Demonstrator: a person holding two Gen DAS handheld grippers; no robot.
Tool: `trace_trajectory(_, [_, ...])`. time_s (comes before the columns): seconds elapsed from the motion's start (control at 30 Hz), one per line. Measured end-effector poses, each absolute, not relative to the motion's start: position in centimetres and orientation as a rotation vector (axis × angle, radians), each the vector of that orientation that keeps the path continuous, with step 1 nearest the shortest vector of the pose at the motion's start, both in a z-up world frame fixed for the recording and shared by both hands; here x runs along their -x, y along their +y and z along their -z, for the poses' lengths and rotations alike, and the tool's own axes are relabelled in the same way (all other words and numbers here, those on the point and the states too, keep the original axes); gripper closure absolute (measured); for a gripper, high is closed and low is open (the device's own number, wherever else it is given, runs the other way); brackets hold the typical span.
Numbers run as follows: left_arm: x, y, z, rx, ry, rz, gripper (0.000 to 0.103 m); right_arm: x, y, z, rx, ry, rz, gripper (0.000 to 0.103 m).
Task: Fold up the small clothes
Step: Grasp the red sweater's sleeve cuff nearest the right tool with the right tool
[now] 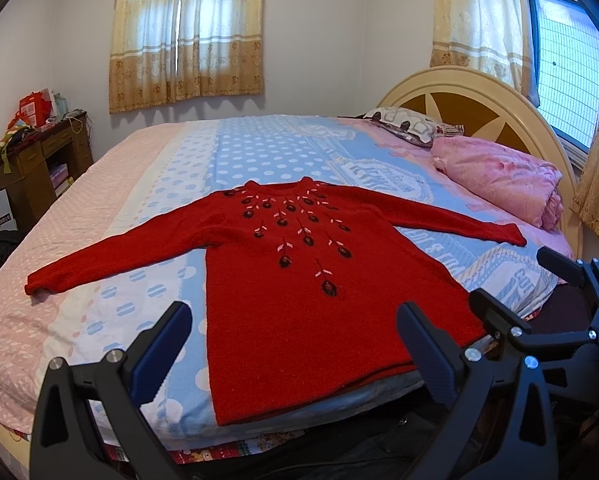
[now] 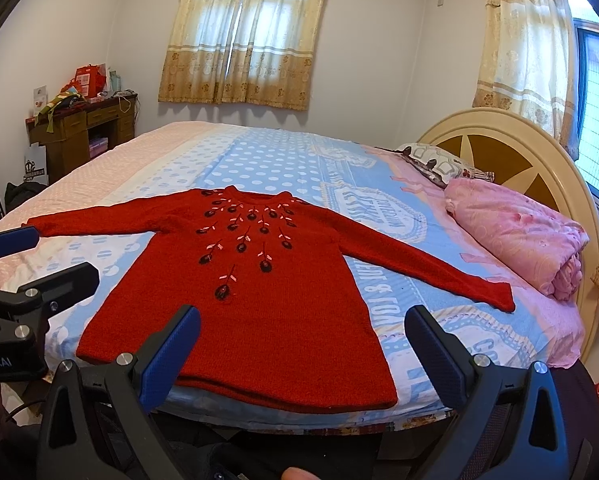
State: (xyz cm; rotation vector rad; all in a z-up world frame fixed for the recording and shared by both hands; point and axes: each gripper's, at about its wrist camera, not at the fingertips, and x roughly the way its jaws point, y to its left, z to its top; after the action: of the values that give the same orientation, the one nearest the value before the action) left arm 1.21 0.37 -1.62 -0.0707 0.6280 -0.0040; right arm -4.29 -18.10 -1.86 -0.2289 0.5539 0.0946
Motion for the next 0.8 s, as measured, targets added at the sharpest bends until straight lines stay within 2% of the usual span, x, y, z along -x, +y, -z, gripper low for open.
trace_trajectory(0.3, [-5.3, 1.7, 3.6, -0.020, 0.648, 0.043, 0.000, 0.4, -21.9, 4.3, 0.069, 0.630, -0.187, 0.001])
trace_trajectory(0.57, [-11.2, 4.8, 5.0, -0.065, 0.661, -0.011, 0.000, -5.9, -30.0, 7.8, -0.102, 0.734, -0.080, 0.002])
trace_trajectory(0.6, [-11.6, 5.2, 4.9, -0.062, 0.652, -0.014, 0.000, -6.6, -31.3, 7.9, -0.120, 0.740, -0.055, 0.004])
trace_trajectory(0.67, [-12.9, 6.0, 5.0, -0.056, 0.635, -0.037, 0.000, -8.3, -35.1, 8.0, -0.182, 0.748, 0.007, 0.017])
trace_trajectory(0.8, [-15.8, 7.5, 5.7, -0.031, 0.637, -0.080, 0.000, -10.7, -43.4, 7.9, -0.305, 0.746, 0.173, 0.023])
